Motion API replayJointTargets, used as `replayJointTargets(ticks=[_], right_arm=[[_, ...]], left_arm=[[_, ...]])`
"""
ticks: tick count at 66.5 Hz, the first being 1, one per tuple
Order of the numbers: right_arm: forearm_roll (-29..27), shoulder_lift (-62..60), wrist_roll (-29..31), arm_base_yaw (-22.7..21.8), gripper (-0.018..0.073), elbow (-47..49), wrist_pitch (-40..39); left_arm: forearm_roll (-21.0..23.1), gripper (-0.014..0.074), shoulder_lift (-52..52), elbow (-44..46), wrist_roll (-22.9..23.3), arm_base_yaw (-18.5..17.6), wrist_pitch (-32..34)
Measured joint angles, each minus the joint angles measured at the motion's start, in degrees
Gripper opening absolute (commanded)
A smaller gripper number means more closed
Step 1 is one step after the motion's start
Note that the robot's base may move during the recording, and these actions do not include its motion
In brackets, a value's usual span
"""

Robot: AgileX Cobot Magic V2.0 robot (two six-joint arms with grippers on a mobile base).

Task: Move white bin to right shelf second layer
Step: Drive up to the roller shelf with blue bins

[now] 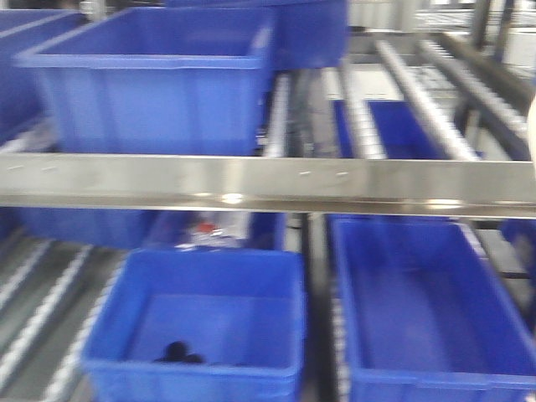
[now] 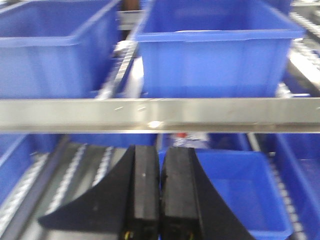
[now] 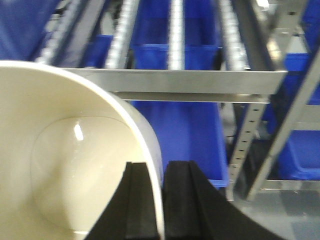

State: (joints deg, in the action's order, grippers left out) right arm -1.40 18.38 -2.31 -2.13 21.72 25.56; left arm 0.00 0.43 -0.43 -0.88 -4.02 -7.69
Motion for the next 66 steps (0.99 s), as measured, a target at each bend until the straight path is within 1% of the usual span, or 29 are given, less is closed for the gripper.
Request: replayJointTargets(ticks=[66], right_arm=[[0.0, 0.0, 0.0, 0.0, 0.0048, 0.0, 0.0]], left_arm=[[0.0, 0.0085, 0.0, 0.0, 0.0, 0.0, 0.0]])
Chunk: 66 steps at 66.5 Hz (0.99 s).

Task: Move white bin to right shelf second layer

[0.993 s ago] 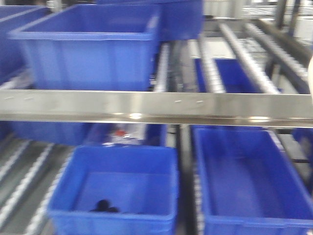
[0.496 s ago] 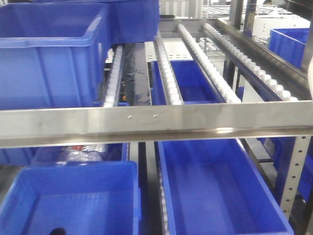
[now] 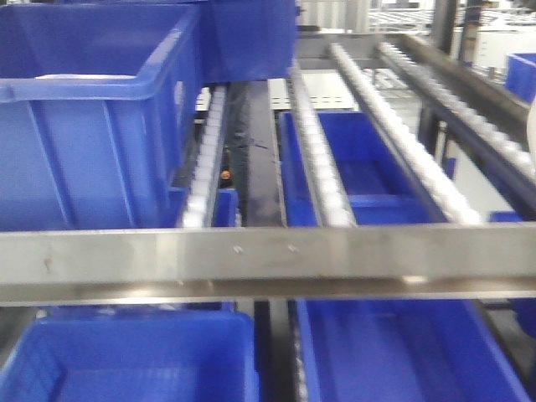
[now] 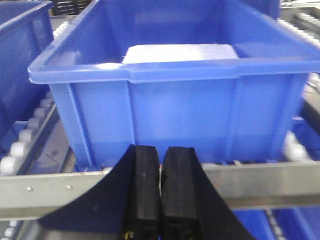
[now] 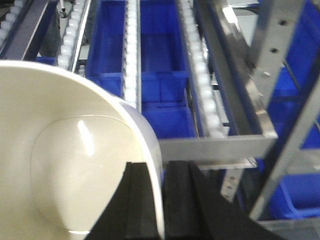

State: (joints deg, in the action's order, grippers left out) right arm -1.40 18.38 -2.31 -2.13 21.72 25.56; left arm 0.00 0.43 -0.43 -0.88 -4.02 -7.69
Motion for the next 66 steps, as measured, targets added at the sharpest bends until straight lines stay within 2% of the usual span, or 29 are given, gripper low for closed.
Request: replayJointTargets(ticks=[66], right_arm=[[0.0, 0.0, 0.0, 0.0, 0.0048, 0.0, 0.0]], left_arm=[[0.0, 0.0085, 0.0, 0.0, 0.0, 0.0, 0.0]])
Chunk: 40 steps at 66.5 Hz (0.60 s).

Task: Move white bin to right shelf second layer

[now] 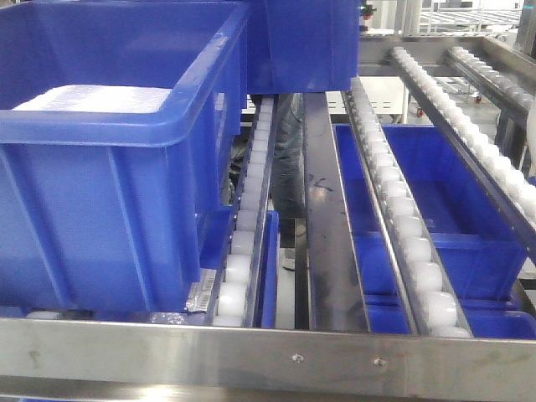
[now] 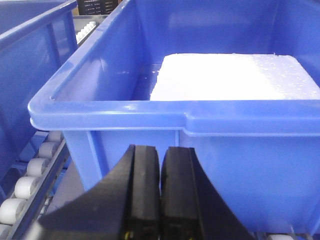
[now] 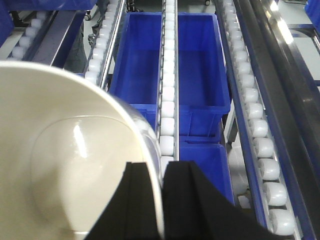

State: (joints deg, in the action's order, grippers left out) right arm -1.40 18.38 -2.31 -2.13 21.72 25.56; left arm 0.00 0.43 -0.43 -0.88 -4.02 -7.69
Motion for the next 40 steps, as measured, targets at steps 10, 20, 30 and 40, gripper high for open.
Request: replayJointTargets(ticks=[10, 20, 30, 40], right_arm=[[0.0, 0.0, 0.0, 0.0, 0.0048, 0.0, 0.0], [0.0, 0.0, 0.0, 0.0, 0.0048, 0.0, 0.0], [0.0, 0.0, 0.0, 0.0, 0.0048, 0.0, 0.0], [0.0, 0.0, 0.0, 0.0, 0.0048, 0.0, 0.0]], left_arm=[[0.0, 0.0085, 0.0, 0.0, 0.0, 0.0, 0.0], [0.0, 0.0085, 0.0, 0.0, 0.0, 0.0, 0.0], [0.0, 0.0085, 0.0, 0.0, 0.0, 0.0, 0.0], [0.0, 0.0085, 0.0, 0.0, 0.0, 0.0, 0.0]])
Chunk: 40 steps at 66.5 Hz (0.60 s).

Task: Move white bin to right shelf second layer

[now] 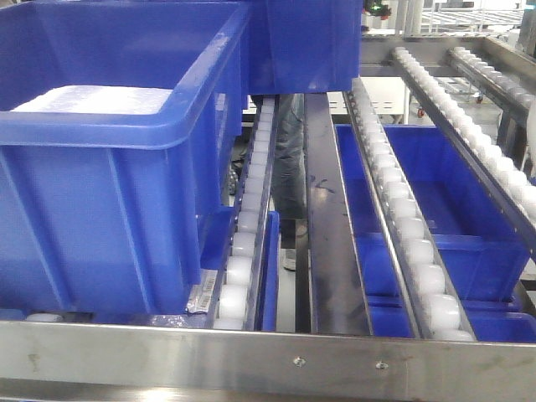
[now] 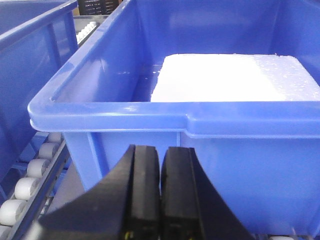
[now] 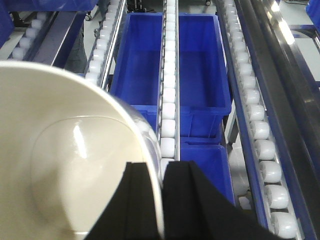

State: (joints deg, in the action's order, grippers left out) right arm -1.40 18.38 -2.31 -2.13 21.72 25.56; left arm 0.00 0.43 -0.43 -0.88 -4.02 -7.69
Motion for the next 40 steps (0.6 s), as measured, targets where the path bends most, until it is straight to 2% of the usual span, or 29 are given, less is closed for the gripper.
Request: replayJointTargets(ticks=[29, 40], right_arm=[[0.0, 0.5, 0.0, 0.0, 0.0048, 0.0, 0.0], [0.0, 6.8, 0.0, 0.0, 0.0048, 0.0, -1.3]], left_arm=[[0.0, 0.0085, 0.0, 0.0, 0.0, 0.0, 0.0], [0.0, 0.0085, 0.0, 0.0, 0.0, 0.0, 0.0]])
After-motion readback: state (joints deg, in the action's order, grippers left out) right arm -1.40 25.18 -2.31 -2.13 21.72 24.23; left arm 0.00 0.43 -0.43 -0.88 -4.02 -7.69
